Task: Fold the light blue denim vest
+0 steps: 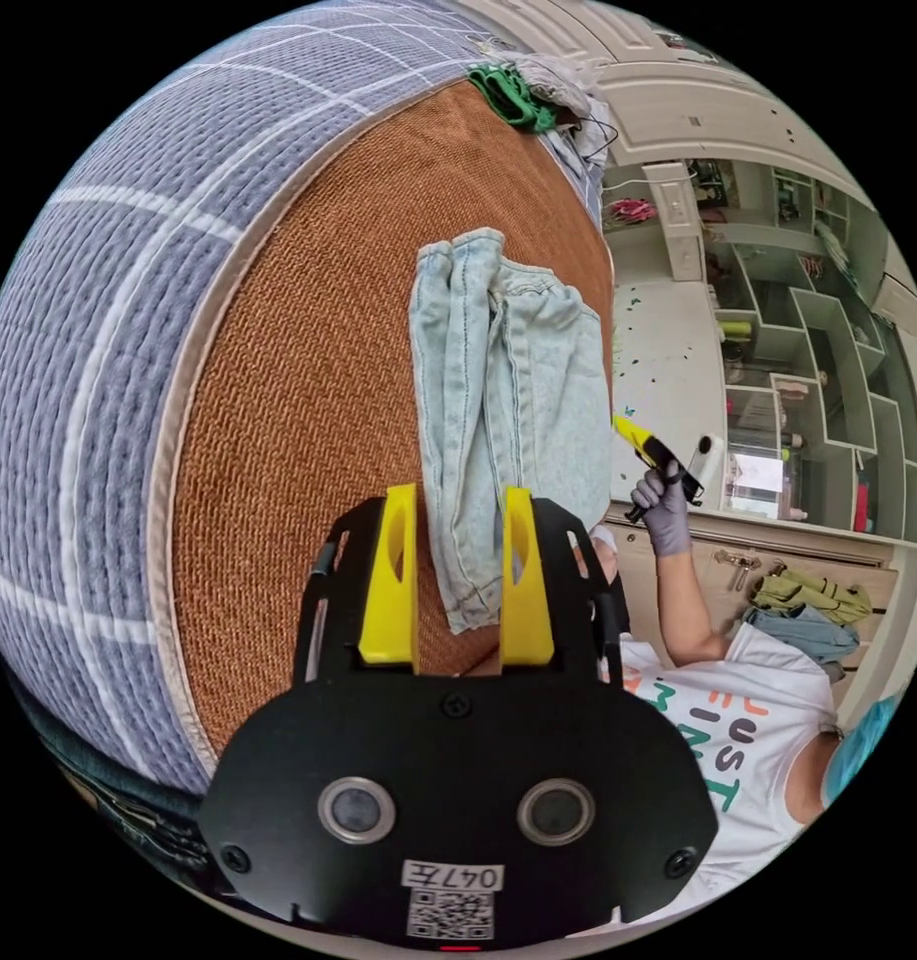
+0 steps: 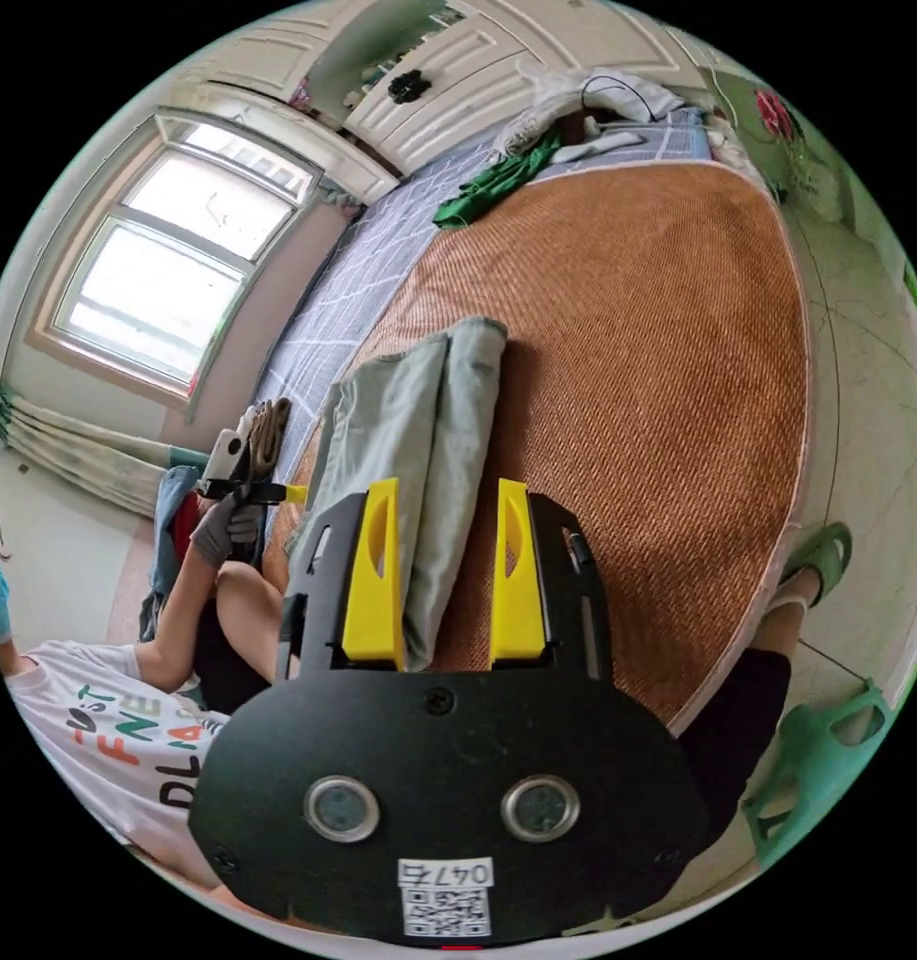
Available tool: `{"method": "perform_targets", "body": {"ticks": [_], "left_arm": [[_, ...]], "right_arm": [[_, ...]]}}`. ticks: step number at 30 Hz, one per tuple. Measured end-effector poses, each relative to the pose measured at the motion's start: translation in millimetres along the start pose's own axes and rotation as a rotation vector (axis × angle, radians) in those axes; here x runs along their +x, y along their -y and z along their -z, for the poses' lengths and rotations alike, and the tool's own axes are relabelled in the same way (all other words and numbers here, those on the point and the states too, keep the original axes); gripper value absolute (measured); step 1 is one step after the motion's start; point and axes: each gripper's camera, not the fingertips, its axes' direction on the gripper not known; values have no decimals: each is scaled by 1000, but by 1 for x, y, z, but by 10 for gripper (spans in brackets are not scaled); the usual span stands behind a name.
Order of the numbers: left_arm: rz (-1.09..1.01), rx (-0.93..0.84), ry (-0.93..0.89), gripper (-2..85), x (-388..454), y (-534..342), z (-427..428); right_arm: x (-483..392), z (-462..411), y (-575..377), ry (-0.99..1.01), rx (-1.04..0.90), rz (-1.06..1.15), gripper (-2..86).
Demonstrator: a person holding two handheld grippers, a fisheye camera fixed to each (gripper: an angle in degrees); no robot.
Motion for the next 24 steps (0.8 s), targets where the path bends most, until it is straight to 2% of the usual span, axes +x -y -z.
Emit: {"method": "perform_targets", "body": {"ticks": [4, 9, 13, 15, 18, 22, 24], "left_arm": [[-26, -3, -65, 59, -18, 0, 11], [-124, 35, 54, 5, -13, -11, 63], [-329, 108, 210, -6, 48, -35, 102], [-473, 85, 371, -8, 94, -48, 98], [-549, 68, 460, -9, 114, -59, 94], [-520, 101, 349, -9, 84, -66, 142], [-446, 186, 177, -9, 46, -76, 202]], "right_arm": [[3, -33, -1, 131, -57, -7, 84], [-13, -27, 5, 114, -61, -45, 16], [-75, -9, 4, -124, -107, 114, 9], [-100, -4, 0, -233, -129, 172, 8], [-127, 9, -5, -346, -126, 217, 8], [-157, 37, -1, -400, -74, 257, 7], [-179, 50, 8, -409, -49, 300, 6]]}}
